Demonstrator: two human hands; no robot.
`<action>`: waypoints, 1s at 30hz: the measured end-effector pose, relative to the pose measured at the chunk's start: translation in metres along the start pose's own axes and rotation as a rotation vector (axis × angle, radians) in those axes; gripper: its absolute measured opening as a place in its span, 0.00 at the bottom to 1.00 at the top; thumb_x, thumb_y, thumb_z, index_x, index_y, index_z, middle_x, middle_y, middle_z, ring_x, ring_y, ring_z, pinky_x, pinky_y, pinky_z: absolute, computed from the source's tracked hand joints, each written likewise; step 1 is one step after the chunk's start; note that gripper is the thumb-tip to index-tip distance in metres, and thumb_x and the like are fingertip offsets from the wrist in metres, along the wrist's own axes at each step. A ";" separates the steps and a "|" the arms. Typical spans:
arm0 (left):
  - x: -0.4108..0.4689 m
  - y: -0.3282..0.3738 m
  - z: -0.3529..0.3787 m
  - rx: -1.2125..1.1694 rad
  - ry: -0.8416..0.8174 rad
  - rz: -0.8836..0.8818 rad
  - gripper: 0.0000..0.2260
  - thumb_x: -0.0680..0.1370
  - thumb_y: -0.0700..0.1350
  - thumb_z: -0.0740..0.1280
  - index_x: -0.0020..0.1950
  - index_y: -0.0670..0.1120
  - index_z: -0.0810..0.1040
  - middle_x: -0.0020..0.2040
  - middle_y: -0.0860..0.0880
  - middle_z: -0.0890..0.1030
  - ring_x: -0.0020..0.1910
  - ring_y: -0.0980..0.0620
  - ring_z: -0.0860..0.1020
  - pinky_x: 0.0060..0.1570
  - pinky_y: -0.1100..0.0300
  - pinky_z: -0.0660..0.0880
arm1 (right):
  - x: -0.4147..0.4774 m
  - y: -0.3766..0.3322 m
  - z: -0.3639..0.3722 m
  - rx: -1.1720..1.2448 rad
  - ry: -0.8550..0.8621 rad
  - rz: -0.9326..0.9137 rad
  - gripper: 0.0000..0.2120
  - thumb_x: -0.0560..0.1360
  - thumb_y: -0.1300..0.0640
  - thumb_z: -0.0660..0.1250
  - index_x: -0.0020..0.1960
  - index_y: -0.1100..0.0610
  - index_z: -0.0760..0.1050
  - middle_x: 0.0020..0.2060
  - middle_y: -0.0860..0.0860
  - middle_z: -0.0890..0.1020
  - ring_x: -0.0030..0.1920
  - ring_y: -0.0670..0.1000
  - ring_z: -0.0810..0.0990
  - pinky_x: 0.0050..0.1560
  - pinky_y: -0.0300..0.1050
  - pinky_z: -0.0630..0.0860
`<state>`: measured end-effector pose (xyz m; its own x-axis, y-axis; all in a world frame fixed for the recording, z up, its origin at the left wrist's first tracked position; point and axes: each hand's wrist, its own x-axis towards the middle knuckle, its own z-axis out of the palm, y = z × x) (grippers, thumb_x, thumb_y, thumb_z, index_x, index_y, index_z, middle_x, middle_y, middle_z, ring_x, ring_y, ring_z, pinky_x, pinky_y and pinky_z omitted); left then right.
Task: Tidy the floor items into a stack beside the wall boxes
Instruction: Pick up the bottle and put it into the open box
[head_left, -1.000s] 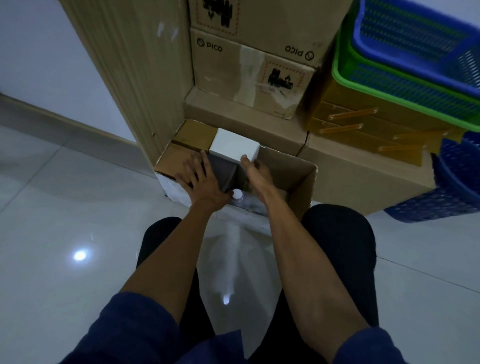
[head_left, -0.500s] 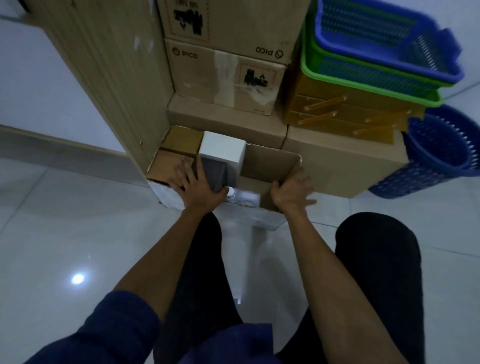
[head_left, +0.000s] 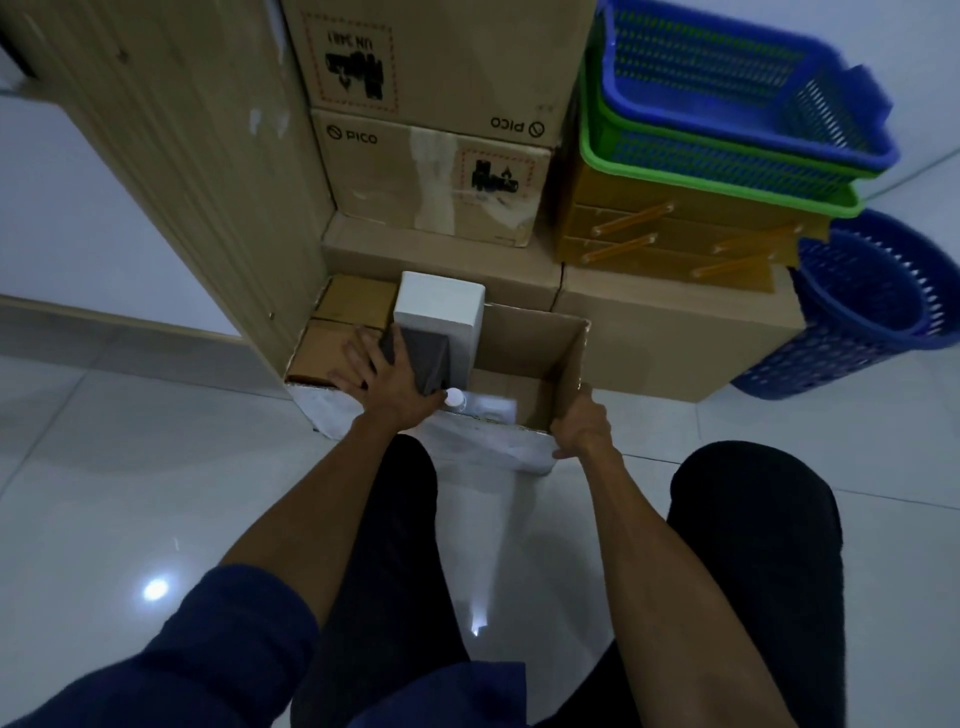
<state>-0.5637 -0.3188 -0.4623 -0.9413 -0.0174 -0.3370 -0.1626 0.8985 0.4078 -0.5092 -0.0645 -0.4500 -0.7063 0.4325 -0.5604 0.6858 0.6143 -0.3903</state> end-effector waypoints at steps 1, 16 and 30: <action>0.000 0.000 0.000 -0.002 -0.007 -0.012 0.62 0.66 0.69 0.74 0.80 0.53 0.31 0.76 0.38 0.25 0.76 0.35 0.27 0.66 0.27 0.31 | -0.001 0.001 0.001 -0.004 -0.003 0.004 0.40 0.74 0.66 0.73 0.78 0.58 0.55 0.68 0.63 0.73 0.63 0.65 0.76 0.15 0.36 0.62; -0.040 -0.017 0.001 -0.047 0.161 0.031 0.61 0.59 0.80 0.67 0.82 0.58 0.41 0.82 0.45 0.40 0.81 0.44 0.41 0.70 0.27 0.38 | -0.008 0.022 -0.010 0.241 0.047 -0.072 0.18 0.81 0.53 0.61 0.69 0.57 0.67 0.61 0.62 0.78 0.58 0.66 0.78 0.52 0.54 0.80; -0.034 0.029 0.000 -0.143 0.500 -0.039 0.45 0.70 0.72 0.65 0.78 0.48 0.58 0.77 0.38 0.60 0.76 0.36 0.58 0.72 0.32 0.55 | 0.027 0.037 -0.035 0.265 -0.049 -0.216 0.31 0.81 0.42 0.62 0.74 0.62 0.63 0.64 0.61 0.78 0.63 0.63 0.77 0.60 0.51 0.74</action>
<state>-0.5366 -0.2917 -0.4392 -0.9544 -0.2881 0.0784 -0.2057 0.8248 0.5267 -0.5089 -0.0071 -0.4540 -0.8351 0.2753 -0.4762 0.5480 0.4928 -0.6760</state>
